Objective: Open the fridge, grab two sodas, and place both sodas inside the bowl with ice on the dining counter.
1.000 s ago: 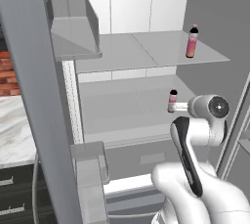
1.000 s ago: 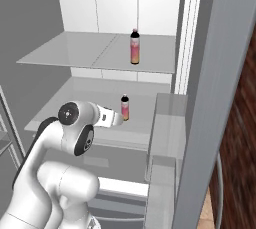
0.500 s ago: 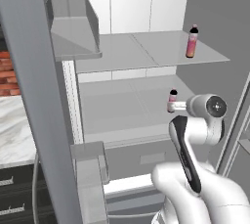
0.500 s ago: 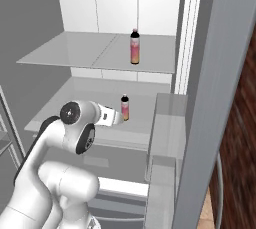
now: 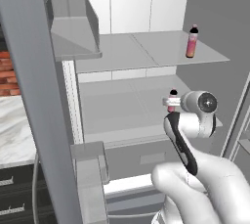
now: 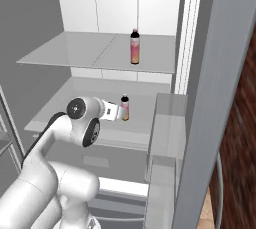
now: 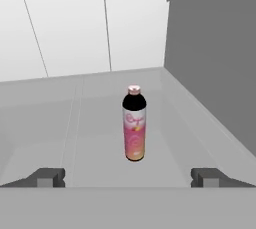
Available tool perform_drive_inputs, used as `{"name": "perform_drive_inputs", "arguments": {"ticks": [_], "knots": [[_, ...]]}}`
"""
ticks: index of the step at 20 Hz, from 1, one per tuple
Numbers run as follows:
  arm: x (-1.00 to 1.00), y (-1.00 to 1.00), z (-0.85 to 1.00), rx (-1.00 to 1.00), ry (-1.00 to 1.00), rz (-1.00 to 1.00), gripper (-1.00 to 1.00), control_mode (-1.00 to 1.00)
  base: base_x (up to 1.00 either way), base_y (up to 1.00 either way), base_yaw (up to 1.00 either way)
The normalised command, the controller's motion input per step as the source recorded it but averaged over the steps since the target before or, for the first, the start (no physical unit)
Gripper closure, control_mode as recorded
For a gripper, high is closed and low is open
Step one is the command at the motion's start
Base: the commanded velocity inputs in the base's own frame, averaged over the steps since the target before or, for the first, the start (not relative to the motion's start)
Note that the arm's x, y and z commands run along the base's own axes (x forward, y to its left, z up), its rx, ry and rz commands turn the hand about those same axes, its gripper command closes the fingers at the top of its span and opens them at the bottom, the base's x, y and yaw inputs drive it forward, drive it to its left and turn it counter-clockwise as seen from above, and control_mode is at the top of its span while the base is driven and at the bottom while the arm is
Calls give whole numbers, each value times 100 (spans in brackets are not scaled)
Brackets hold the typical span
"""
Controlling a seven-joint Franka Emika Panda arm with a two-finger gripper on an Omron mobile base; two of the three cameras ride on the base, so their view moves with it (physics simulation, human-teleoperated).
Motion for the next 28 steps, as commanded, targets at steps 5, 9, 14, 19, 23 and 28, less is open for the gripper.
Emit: {"name": "perform_drive_inputs", "arguments": {"ticks": [5, 9, 14, 19, 23, 28], "knots": [[33, -1, -2, 0, 0, 0, -100, -100, 0, 0, 0], [24, -12, -4, 0, 0, 0, -100, -100, 0, 0, 0], [21, -14, -8, 0, 0, 0, -100, -100, 0, 0, 0], [14, -6, -13, 0, 0, 0, -100, -100, 0, 0, 0], [15, 0, -6, 0, 0, 0, -100, -100, 0, 0, 0], [16, 0, 0, 0, 0, 0, -100, -100, 0, 0, 0]]}}
